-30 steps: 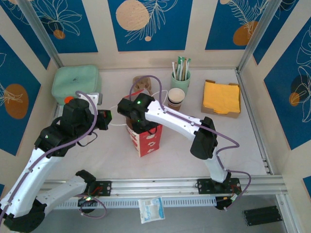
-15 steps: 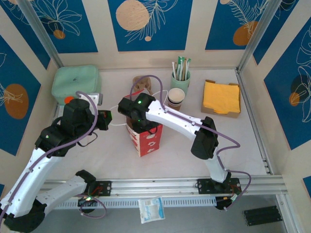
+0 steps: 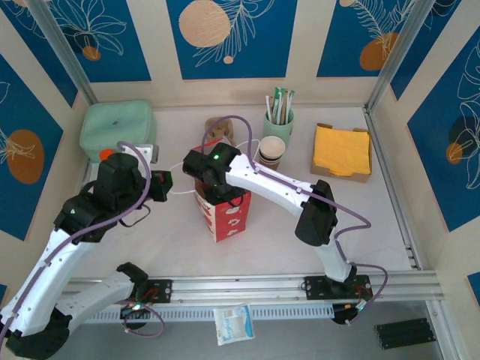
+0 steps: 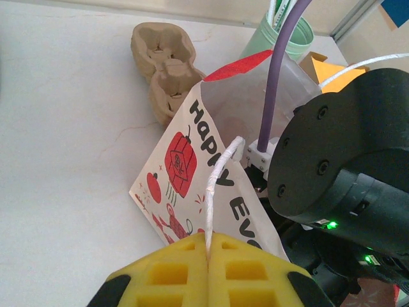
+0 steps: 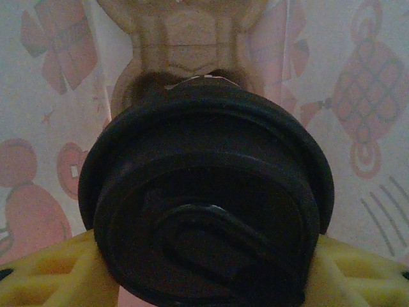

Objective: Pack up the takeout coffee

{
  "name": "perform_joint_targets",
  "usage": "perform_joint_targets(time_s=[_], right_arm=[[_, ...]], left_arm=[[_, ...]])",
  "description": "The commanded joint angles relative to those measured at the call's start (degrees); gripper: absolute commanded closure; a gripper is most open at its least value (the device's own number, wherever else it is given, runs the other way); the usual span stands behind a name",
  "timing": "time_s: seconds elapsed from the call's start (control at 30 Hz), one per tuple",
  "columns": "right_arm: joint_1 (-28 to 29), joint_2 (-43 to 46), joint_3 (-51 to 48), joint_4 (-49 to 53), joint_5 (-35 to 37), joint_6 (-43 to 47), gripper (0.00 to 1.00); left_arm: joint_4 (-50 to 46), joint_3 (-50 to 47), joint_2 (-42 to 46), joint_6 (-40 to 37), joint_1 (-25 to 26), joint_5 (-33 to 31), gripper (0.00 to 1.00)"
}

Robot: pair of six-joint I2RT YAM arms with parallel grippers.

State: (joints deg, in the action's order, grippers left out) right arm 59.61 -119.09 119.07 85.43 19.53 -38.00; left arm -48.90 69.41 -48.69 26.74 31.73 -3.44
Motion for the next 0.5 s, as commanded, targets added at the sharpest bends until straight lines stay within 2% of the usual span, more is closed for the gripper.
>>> perform_joint_targets(time_s=[0.0, 0.47], right_arm=[[-0.1, -0.3, -1.1, -2.9, -4.1, -1.1, 0.42], [-0.2, 0.0, 2.8, 0.5, -5.0, 0.0, 0.42]], left_arm=[[-1.1, -0.4, 1.0, 0.6, -0.5, 0.0, 1.00], [-1.1, -0.4, 1.0, 0.7, -0.4, 0.2, 1.00]])
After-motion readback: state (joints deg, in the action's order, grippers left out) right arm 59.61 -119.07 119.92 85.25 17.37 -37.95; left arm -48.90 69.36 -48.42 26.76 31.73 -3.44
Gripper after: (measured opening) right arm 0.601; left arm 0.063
